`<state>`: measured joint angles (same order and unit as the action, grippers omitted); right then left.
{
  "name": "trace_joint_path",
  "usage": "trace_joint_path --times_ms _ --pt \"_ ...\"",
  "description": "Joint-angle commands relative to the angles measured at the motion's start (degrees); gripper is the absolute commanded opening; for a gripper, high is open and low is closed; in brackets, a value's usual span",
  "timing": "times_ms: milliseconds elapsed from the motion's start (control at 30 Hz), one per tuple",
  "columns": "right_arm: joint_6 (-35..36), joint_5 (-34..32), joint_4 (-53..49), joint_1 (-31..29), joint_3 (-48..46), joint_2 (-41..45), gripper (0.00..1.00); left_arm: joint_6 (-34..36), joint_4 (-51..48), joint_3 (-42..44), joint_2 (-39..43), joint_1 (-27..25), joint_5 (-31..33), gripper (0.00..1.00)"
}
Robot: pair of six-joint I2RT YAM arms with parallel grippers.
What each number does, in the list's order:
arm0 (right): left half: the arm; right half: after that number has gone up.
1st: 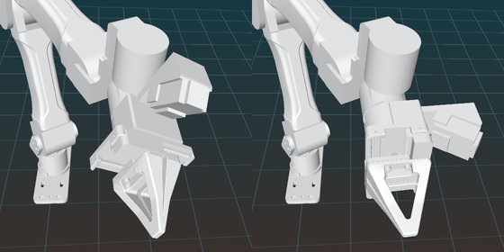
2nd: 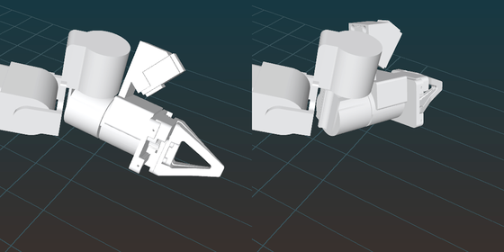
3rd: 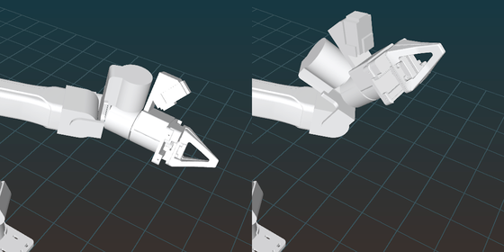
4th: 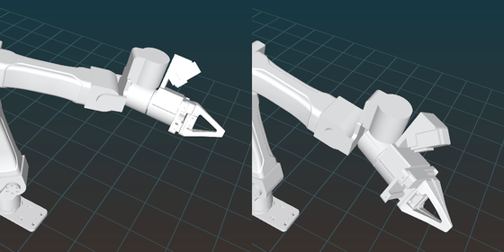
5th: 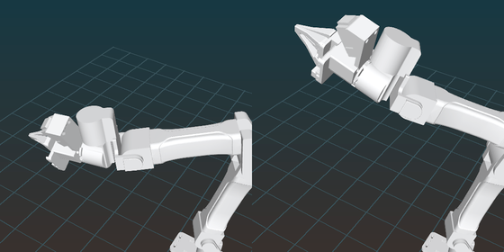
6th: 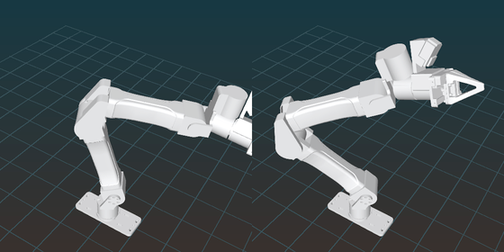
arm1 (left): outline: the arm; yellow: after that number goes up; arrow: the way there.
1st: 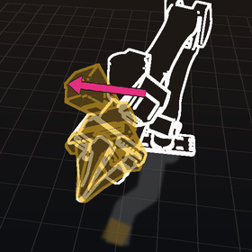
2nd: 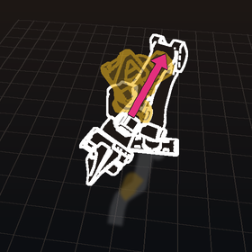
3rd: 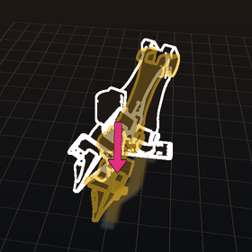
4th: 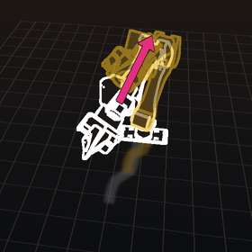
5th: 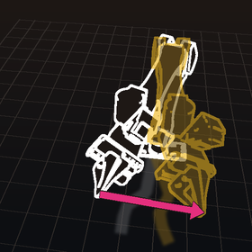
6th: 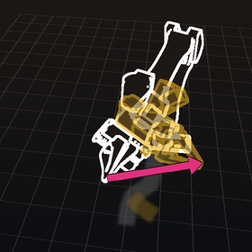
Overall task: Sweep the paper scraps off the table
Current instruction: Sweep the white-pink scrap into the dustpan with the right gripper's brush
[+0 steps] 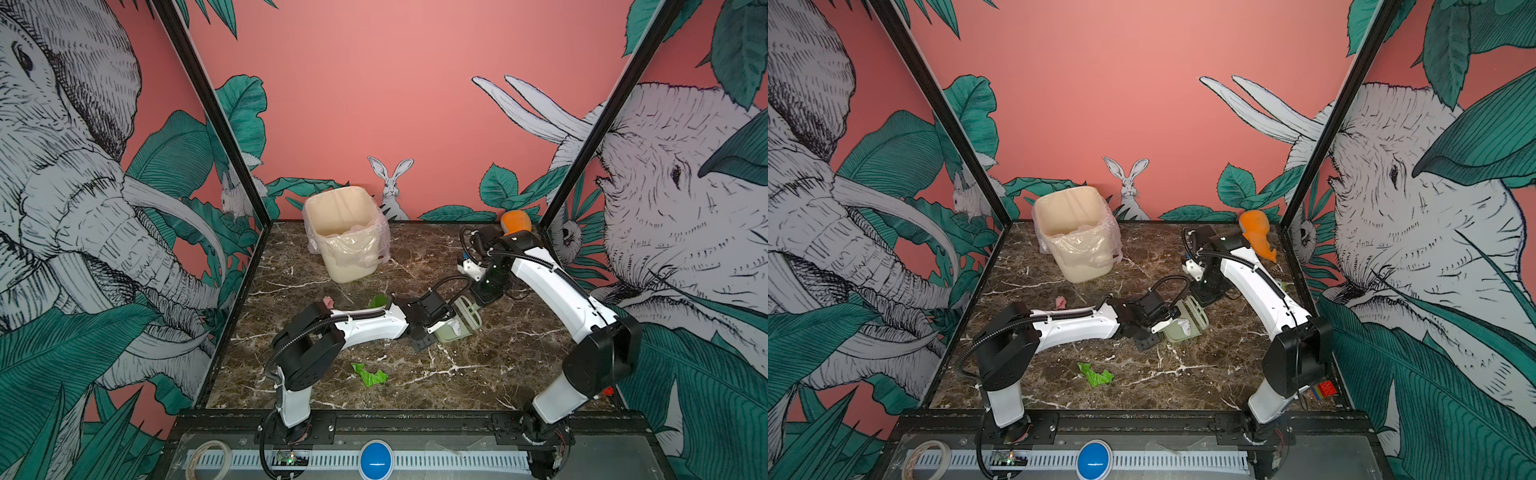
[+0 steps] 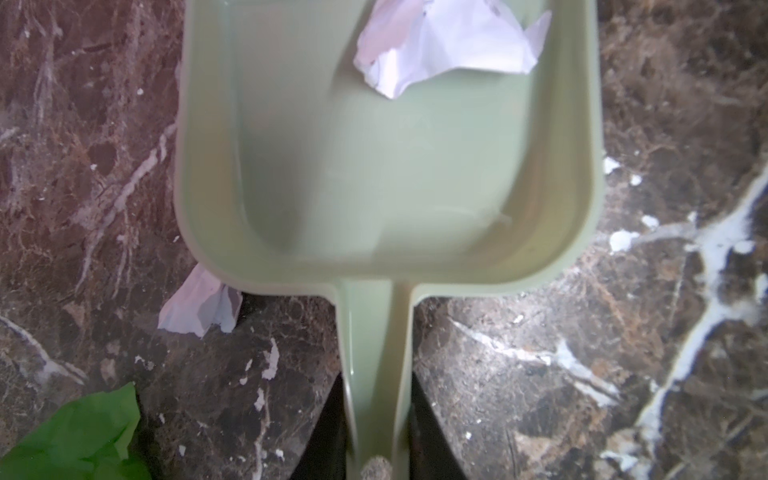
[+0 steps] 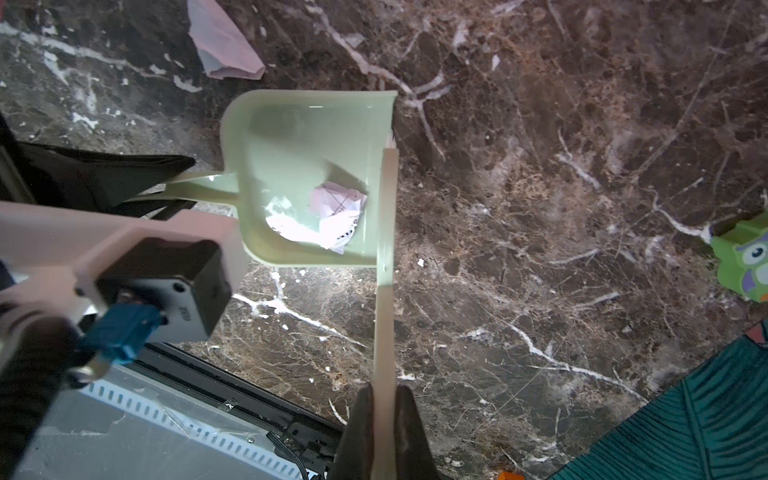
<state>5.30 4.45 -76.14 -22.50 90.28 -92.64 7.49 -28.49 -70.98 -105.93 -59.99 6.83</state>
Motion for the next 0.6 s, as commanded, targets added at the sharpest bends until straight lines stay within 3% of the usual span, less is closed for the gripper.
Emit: trace_joint_path --times_ms 0,567 --pt "-0.81 -0.95 -1.48 1.72 1.83 4.23 0.00 -0.89 -0.02 1.58 2.40 -0.13 0.55 0.02" --pt "-3.61 0.98 4.06 9.23 -7.89 14.04 0.00 -2.03 4.87 7.44 16.55 0.18 2.70 0.02"
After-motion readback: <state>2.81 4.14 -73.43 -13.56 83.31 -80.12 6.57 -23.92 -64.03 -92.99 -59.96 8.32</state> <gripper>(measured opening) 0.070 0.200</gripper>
